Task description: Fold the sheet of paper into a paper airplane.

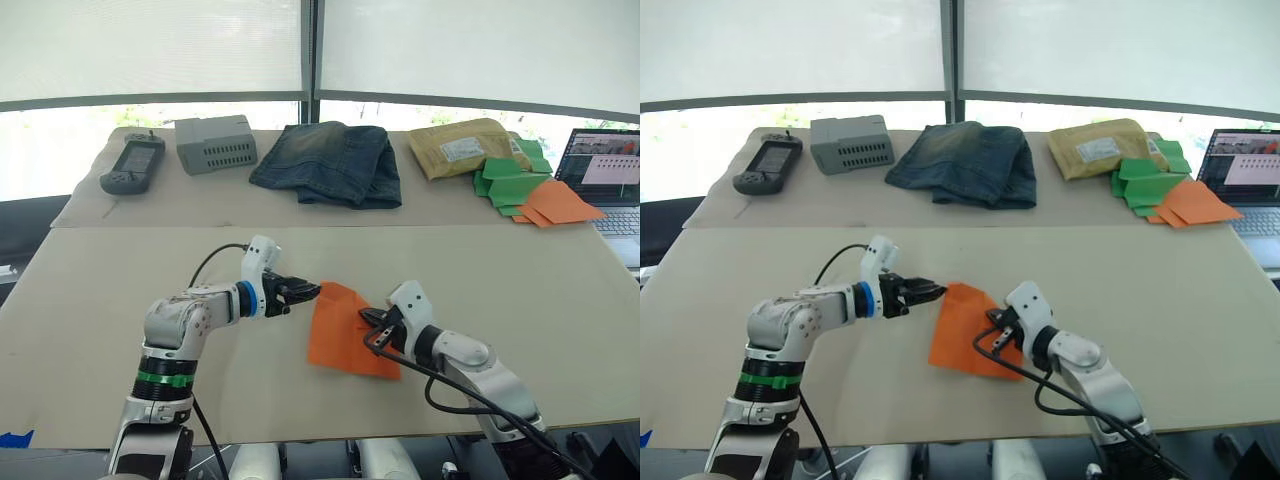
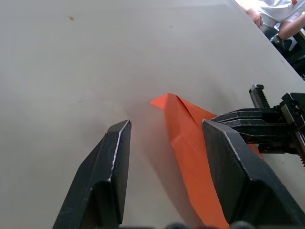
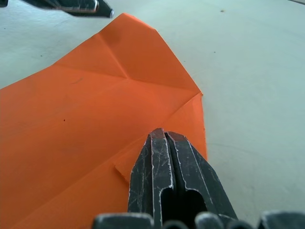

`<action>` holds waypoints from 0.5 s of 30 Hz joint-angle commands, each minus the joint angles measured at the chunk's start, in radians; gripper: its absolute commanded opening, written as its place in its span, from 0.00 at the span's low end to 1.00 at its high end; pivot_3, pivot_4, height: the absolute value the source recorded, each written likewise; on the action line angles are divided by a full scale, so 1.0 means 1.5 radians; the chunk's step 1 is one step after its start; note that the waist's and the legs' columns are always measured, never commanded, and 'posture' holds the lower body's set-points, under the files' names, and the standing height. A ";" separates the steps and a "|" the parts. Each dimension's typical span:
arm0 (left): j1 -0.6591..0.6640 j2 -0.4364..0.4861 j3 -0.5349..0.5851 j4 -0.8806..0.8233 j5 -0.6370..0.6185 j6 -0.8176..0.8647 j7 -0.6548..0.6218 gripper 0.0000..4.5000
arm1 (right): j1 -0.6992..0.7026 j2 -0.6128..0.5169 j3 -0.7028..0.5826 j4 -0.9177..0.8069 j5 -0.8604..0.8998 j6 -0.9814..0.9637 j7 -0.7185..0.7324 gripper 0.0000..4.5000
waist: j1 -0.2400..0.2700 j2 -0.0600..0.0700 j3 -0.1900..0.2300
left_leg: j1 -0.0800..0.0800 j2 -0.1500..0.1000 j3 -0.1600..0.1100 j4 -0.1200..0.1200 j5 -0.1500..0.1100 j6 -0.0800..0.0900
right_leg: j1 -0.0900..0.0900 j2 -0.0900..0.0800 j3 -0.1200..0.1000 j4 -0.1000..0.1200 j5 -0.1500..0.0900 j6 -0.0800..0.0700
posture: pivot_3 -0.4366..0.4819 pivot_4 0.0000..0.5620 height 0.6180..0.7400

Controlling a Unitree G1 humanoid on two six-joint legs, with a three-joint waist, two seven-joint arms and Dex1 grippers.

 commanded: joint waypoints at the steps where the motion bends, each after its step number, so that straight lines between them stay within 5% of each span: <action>1: -0.008 -0.011 -0.008 -0.015 -0.018 0.002 0.007 0.56 | 0.019 -0.001 0.029 0.048 -0.019 0.028 0.000 0.00 | 0.000 0.000 0.000 | 0.000 0.000 0.000 0.000 0.000 0.000 | 0.000 0.000 0.000 0.000 0.000 0.000 | 0.48 0.27 0.85; 4: -0.018 -0.025 -0.013 -0.004 -0.012 -0.018 0.020 0.56 | 0.020 -0.001 0.029 0.048 -0.021 0.028 -0.003 0.00 | 0.000 0.000 0.000 | 0.000 0.000 0.000 0.000 0.000 0.000 | 0.000 0.000 0.000 0.000 0.000 0.000 | 0.48 0.27 0.85; 12: -0.033 -0.029 -0.061 0.004 0.009 -0.069 0.020 0.01 | 0.022 -0.001 0.033 0.049 -0.023 0.030 -0.005 0.00 | 0.000 0.000 0.000 | 0.000 0.000 0.000 0.000 0.000 0.000 | 0.000 0.000 0.000 0.000 0.000 -0.001 | 0.48 0.27 0.85; 15: -0.039 -0.015 -0.085 0.002 0.024 -0.096 0.009 0.01 | 0.022 -0.003 0.035 0.048 -0.025 0.030 -0.004 0.00 | 0.000 0.000 0.000 | 0.000 0.000 0.000 0.000 0.000 0.000 | 0.000 0.000 0.000 0.000 0.000 -0.001 | 0.48 0.27 0.85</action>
